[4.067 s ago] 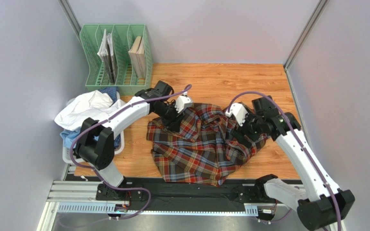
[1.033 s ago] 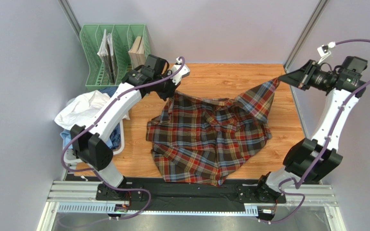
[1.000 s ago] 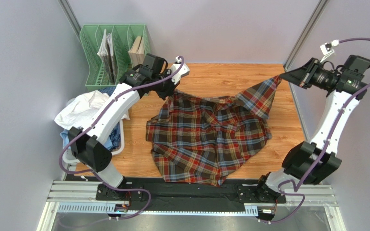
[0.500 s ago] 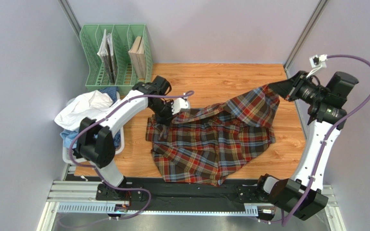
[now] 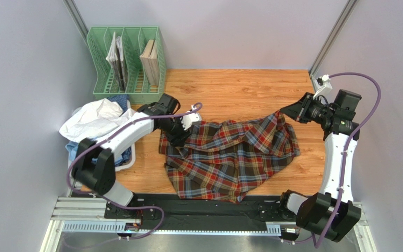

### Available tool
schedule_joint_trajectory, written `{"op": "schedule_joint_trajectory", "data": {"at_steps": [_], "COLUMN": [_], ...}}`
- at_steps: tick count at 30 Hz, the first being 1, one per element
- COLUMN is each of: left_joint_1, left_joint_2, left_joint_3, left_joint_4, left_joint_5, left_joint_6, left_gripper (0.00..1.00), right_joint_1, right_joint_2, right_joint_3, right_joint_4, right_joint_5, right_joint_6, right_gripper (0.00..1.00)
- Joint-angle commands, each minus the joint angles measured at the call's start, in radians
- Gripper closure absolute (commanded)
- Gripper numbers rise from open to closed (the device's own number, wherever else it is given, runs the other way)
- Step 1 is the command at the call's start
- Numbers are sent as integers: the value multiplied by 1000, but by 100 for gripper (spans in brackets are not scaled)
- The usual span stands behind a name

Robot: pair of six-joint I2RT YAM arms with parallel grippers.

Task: Fold and stack the long sleeve shirts
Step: Flatten the shirt out

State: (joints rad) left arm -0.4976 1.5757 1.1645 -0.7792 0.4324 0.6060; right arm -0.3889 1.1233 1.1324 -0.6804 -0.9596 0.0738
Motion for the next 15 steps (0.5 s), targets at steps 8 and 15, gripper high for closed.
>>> {"op": "schedule_joint_trajectory", "data": {"at_steps": [8, 15], "left_joint_1": [-42, -180], "left_joint_2": [-276, -191], "left_joint_3": [-186, -143], "left_joint_4": [251, 200], "left_joint_5": [-211, -451], "left_joint_6": [-663, -836], "left_gripper": [41, 43], "right_joint_1": [1, 4], "right_joint_2": [79, 130], "right_joint_3": [139, 184], "right_joint_4": [297, 323], "right_joint_5": [147, 159], "right_joint_6": [190, 231], "right_gripper": [100, 100]}}
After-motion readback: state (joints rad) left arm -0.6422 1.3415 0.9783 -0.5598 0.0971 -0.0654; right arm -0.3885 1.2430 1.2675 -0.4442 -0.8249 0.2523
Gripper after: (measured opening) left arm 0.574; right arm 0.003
